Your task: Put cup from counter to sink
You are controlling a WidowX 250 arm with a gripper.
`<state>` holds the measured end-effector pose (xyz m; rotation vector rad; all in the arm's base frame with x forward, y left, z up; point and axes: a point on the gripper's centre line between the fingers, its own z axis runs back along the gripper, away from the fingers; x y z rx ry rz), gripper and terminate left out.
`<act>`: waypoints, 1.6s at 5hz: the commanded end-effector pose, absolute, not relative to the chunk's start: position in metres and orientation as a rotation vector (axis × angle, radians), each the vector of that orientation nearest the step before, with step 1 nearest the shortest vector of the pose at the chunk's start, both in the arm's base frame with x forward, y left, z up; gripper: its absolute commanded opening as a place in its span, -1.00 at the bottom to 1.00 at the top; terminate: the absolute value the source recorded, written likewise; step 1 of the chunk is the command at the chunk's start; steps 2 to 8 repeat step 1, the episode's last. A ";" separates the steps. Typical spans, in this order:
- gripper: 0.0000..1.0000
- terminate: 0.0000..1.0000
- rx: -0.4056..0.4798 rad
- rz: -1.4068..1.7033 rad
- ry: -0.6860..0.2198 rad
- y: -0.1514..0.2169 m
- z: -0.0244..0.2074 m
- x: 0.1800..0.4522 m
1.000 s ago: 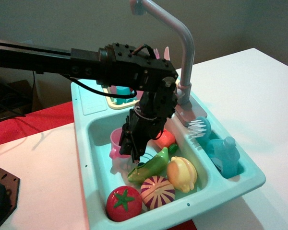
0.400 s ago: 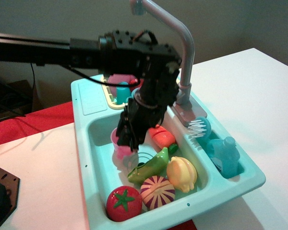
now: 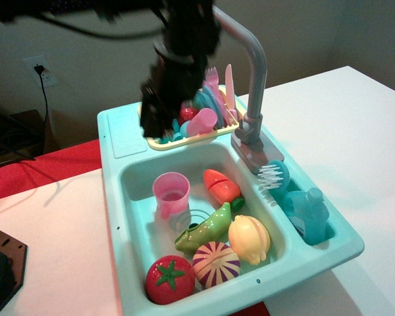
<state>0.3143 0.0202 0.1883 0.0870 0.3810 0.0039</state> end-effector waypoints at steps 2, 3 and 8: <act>1.00 1.00 0.069 0.073 0.251 0.050 0.251 0.283; 1.00 1.00 0.069 0.073 0.251 0.050 0.251 0.283; 1.00 1.00 0.069 0.073 0.251 0.050 0.251 0.283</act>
